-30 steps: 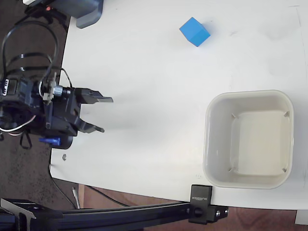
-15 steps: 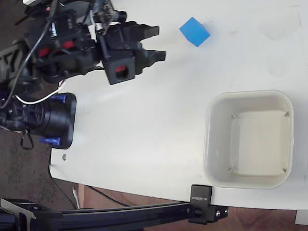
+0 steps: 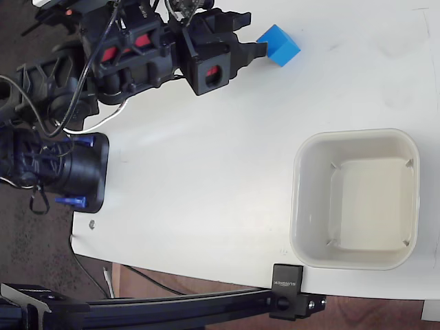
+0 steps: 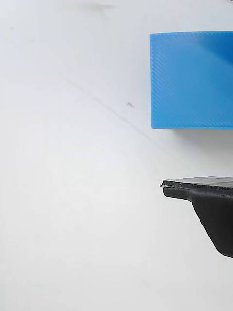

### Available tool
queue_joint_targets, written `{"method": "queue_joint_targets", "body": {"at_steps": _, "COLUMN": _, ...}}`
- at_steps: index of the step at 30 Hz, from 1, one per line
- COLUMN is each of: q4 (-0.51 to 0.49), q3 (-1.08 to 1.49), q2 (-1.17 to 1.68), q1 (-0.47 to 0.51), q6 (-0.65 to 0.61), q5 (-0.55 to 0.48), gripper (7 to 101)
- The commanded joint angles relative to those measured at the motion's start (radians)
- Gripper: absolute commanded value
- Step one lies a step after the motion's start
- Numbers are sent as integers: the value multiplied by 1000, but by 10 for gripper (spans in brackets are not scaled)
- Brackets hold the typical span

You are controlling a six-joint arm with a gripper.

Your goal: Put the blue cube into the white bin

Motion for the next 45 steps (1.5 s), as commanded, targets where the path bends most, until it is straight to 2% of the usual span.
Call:
{"method": "queue_joint_targets", "body": {"at_steps": 1, "q4": -32, "q3": -58, "q2": 14, "q1": -8, "q6": 3, "q5": 9, "gripper": 997}}
{"method": "queue_joint_targets", "body": {"at_steps": 24, "q4": -117, "q3": -98, "q2": -110, "q1": 8, "q6": 18, "q5": 14, "gripper": 965}}
{"method": "queue_joint_targets", "body": {"at_steps": 34, "q4": -152, "q3": -78, "q2": -129, "q1": 23, "q6": 21, "q5": 3, "gripper": 898}}
{"method": "queue_joint_targets", "body": {"at_steps": 38, "q4": -152, "q3": -77, "q2": -133, "q1": 32, "q6": 21, "q5": -3, "gripper": 839}}
{"method": "queue_joint_targets", "body": {"at_steps": 43, "q4": -172, "q3": -66, "q2": -144, "q1": 40, "q6": 26, "q5": -15, "gripper": 825}}
{"method": "queue_joint_targets", "body": {"at_steps": 45, "q4": -176, "q3": -60, "q2": -144, "q1": 41, "q6": 29, "q5": -15, "gripper": 763}}
